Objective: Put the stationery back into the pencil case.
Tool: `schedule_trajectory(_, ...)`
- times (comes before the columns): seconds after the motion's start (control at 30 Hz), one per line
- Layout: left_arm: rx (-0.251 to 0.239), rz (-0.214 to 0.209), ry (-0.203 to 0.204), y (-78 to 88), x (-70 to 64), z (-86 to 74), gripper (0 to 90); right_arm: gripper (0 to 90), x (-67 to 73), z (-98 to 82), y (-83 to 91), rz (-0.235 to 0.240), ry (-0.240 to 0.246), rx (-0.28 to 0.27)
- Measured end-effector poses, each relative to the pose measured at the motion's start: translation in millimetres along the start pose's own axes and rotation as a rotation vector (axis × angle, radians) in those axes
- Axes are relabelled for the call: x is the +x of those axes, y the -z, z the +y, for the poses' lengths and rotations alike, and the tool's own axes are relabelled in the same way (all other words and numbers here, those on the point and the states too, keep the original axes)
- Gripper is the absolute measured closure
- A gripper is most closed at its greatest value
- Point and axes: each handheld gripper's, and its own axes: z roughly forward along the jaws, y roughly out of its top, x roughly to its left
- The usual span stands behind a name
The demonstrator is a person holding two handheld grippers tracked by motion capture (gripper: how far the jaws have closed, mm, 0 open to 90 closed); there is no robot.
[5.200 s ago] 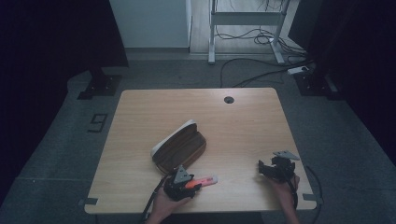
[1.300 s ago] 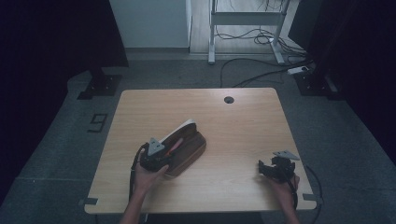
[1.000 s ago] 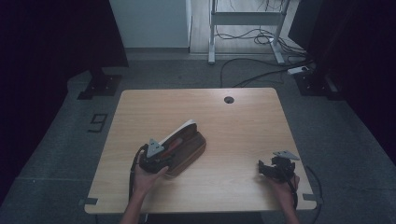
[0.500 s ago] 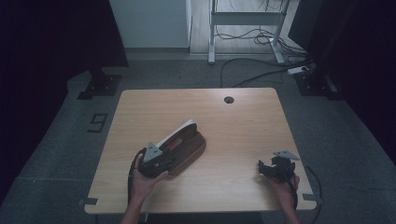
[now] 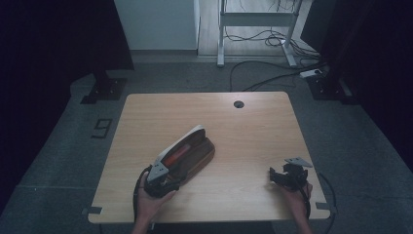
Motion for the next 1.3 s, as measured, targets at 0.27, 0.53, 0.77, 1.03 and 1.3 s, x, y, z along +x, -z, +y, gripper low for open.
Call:
schedule_trajectory(0.27,0.022,0.023,0.028,7.8,0.0,-17.7,51.0,12.5,0.1,0.0,0.0,0.0,0.0,0.0)
schedule_trajectory(0.53,0.064,0.069,0.061,19.6,11.7,-39.6,49.0,12.5,0.2,0.0,0.0,-0.001,0.0,0.0)
schedule_trajectory(0.77,0.096,0.109,0.076,19.8,22.1,-55.1,48.2,12.5,0.1,0.0,0.0,-0.002,0.0,0.0)
schedule_trajectory(1.03,0.135,0.135,0.071,16.7,29.1,-64.1,47.0,12.5,0.1,0.0,0.0,-0.001,0.0,0.0)
schedule_trajectory(1.3,0.129,0.138,0.077,19.2,32.7,-64.8,46.9,12.5,0.2,0.0,0.0,-0.002,0.001,0.0)
